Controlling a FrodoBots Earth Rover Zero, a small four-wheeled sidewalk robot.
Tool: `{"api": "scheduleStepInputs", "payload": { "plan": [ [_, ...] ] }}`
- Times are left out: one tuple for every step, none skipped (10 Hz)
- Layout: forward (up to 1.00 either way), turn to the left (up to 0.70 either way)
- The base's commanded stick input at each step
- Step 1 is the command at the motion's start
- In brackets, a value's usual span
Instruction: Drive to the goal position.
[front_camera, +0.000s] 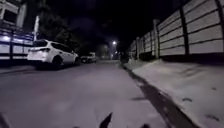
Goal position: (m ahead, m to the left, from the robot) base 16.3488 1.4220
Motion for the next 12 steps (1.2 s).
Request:
{"api": "scheduleStepInputs", "payload": {
  "plan": [
    [0.5, 0.0],
    [0.5, 0.0],
    [0.5, 0.0],
    [0.5, 0.0],
    [0.5, 0.0],
    [0.5, 0.0],
    [0.5, 0.0],
    [0.5, 0.0],
    [0.5, 0.0],
    [0.5, 0.0],
    [0.5, 0.0],
    [0.5, 0.0]
  ]
}}
